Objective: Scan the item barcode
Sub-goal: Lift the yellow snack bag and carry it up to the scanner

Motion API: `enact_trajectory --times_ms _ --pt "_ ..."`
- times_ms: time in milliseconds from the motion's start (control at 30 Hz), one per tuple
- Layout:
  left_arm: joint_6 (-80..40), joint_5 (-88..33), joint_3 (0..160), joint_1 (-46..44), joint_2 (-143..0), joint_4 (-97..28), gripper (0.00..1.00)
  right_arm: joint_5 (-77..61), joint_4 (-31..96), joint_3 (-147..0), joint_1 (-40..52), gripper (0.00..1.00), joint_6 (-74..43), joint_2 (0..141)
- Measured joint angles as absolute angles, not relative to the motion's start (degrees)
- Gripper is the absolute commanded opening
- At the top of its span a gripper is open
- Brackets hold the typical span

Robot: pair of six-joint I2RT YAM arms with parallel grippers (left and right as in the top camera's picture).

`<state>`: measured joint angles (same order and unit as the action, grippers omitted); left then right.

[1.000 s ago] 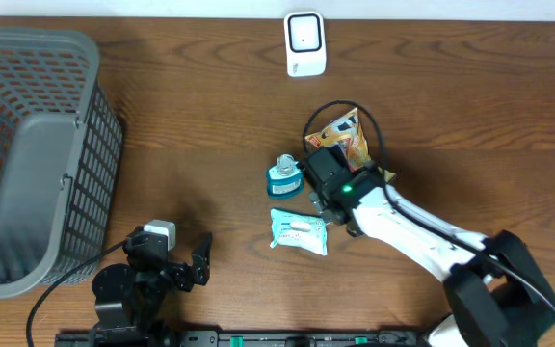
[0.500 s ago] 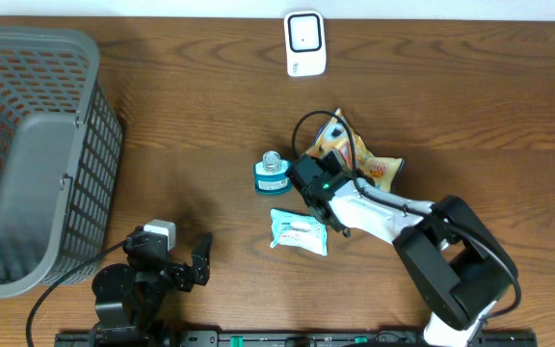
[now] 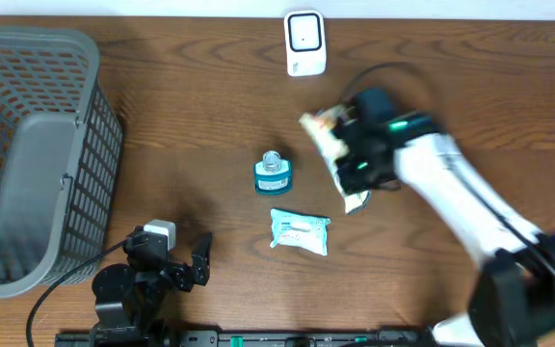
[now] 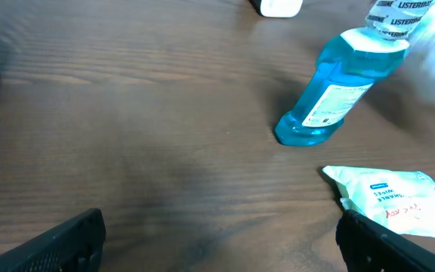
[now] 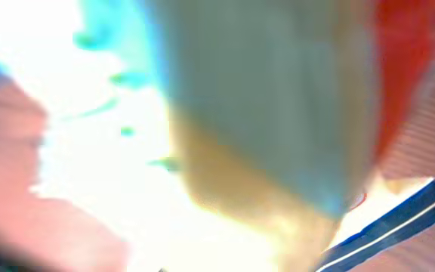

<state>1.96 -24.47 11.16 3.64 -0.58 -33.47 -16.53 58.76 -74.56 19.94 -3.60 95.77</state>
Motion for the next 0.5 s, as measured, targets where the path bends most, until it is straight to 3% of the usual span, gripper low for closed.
enact_trajectory --times_ms 133,300,500 --pt "1.96 -24.47 11.16 3.64 -0.58 -33.45 0.98 -37.95 65.32 -75.42 8.71 0.01 -3.60 91.74" --pt "1.96 -24.49 11.16 3.64 -0.58 -33.45 0.98 -61.91 71.72 -75.37 3.14 0.02 -6.55 92.14" --pt "1.96 -24.47 11.16 3.64 -0.58 -33.43 0.98 -71.44 85.86 -75.37 2.85 0.01 -23.09 92.18"
